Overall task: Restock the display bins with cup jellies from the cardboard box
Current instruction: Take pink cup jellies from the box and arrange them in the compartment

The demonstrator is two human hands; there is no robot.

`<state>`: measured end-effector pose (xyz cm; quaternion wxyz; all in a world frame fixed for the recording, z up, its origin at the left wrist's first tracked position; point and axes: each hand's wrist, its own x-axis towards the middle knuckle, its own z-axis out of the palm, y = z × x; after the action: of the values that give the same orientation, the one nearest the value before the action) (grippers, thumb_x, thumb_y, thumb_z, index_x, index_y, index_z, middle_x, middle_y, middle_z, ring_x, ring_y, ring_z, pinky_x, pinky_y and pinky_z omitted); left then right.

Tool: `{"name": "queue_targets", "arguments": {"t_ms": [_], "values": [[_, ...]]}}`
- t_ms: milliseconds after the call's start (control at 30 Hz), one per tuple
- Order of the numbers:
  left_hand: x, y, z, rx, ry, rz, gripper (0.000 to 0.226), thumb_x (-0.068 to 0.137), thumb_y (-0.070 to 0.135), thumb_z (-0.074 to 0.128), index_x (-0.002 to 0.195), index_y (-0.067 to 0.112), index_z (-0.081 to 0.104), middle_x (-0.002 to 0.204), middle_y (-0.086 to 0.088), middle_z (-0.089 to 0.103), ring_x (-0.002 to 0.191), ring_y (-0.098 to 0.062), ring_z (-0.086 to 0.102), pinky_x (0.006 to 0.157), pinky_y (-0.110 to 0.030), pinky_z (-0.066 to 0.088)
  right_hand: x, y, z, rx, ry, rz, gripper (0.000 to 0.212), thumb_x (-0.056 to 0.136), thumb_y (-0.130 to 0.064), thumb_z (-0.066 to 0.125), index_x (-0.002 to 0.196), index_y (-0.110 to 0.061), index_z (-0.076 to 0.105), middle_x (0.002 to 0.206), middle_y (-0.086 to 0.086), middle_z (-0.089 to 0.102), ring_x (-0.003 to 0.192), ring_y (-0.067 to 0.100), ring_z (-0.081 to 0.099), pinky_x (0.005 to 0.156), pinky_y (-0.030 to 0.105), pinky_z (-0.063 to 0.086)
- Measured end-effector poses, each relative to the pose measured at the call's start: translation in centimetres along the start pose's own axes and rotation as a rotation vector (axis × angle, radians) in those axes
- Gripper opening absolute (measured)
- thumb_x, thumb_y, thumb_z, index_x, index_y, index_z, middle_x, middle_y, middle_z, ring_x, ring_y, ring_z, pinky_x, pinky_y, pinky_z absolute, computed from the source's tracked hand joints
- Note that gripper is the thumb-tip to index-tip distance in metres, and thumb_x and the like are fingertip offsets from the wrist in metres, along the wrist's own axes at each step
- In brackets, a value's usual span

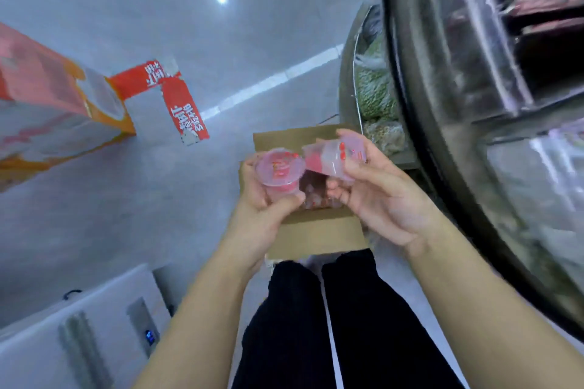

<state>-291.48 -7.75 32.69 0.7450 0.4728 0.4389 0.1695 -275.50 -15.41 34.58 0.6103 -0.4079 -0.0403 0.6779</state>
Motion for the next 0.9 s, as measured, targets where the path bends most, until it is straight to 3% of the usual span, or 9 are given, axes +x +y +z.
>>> {"name": "queue_targets", "arguments": {"t_ms": [67,167,233,333,467,567,700,800,900], "values": [[-2.2,5.7,2.4,0.054,0.001,0.141,0.052,0.067,0.006,0.066,0.108,0.024,0.039,0.102,0.003,0.060,0.089,-0.001,0.060,0.078,-0.014,0.048,-4.0,-3.8,3.5,-0.124,-0.022,-0.126,0.048,0.066,-0.011,0.078,0.107,-0.030,0.058,0.102,-0.001,0.066,0.077,0.016,0.062,0.071,0.029,0.049],[-5.1,12.3,6.5,0.122,-0.065,0.302,0.052,0.064,0.006,0.071,0.101,0.019,0.038,0.080,0.019,0.067,0.066,0.007,0.062,0.059,-0.007,0.048,-9.6,-8.1,7.1,-0.373,0.145,-0.315,0.053,0.064,0.003,0.076,0.104,-0.026,0.055,0.101,0.007,0.069,0.092,0.027,0.059,0.081,0.050,0.041],[-6.6,15.4,9.3,0.159,-0.136,0.391,0.049,0.063,0.004,0.074,0.096,0.017,0.040,0.075,0.022,0.066,0.061,0.008,0.060,0.053,-0.006,0.046,-13.1,-10.7,8.3,-0.511,0.266,-0.433,0.051,0.068,0.006,0.075,0.107,-0.019,0.053,0.104,0.015,0.067,0.093,0.021,0.061,0.086,0.042,0.047],[-8.2,18.7,13.8,0.264,-0.244,0.489,0.048,0.059,0.014,0.082,0.094,0.024,0.050,0.084,0.021,0.067,0.076,0.006,0.062,0.065,-0.007,0.046,-18.4,-13.9,8.2,-0.591,0.371,-0.573,0.046,0.071,-0.001,0.075,0.104,-0.022,0.052,0.103,0.011,0.065,0.091,0.011,0.062,0.084,0.022,0.050],[-8.9,20.9,20.8,0.288,-0.378,0.562,0.040,0.065,0.023,0.072,0.101,0.037,0.059,0.097,0.021,0.067,0.092,0.002,0.061,0.079,-0.009,0.044,-24.7,-17.8,5.9,-0.654,0.517,-0.689,0.040,0.069,-0.011,0.068,0.099,-0.030,0.048,0.105,0.008,0.065,0.089,0.007,0.063,0.076,0.018,0.049],[-9.2,21.2,26.5,0.160,-0.424,0.481,0.053,0.056,0.022,0.068,0.105,0.037,0.053,0.099,0.015,0.066,0.094,-0.004,0.062,0.085,-0.019,0.047,-28.5,-20.3,3.9,-0.635,0.585,-0.758,0.041,0.065,-0.009,0.069,0.094,-0.033,0.050,0.096,0.001,0.067,0.081,0.004,0.060,0.069,0.014,0.045],[-9.6,22.3,32.8,0.217,-0.545,0.541,0.055,0.060,0.021,0.077,0.104,0.026,0.043,0.094,0.012,0.062,0.082,0.004,0.061,0.072,-0.013,0.048,-32.1,-23.3,1.9,-0.658,0.745,-0.871,0.041,0.062,-0.026,0.079,0.093,-0.032,0.053,0.082,-0.020,0.063,0.076,-0.004,0.057,0.069,0.011,0.044],[-9.1,24.1,36.0,0.349,-0.618,0.660,0.054,0.058,0.039,0.079,0.103,0.029,0.052,0.107,0.002,0.062,0.098,-0.009,0.061,0.085,-0.027,0.049,-34.3,-25.4,0.2,-0.832,0.934,-0.901,0.040,0.067,-0.028,0.080,0.098,-0.029,0.054,0.092,-0.021,0.063,0.086,-0.007,0.058,0.077,0.009,0.044],[-8.2,25.6,38.5,0.492,-0.656,0.740,0.051,0.058,0.043,0.078,0.104,0.033,0.058,0.110,0.002,0.062,0.104,-0.014,0.059,0.092,-0.034,0.047,-36.1,-27.2,-2.0,-1.161,1.171,-0.747,0.044,0.072,-0.028,0.076,0.109,-0.025,0.052,0.106,-0.006,0.055,0.093,-0.001,0.050,0.080,0.006,0.036]]}}
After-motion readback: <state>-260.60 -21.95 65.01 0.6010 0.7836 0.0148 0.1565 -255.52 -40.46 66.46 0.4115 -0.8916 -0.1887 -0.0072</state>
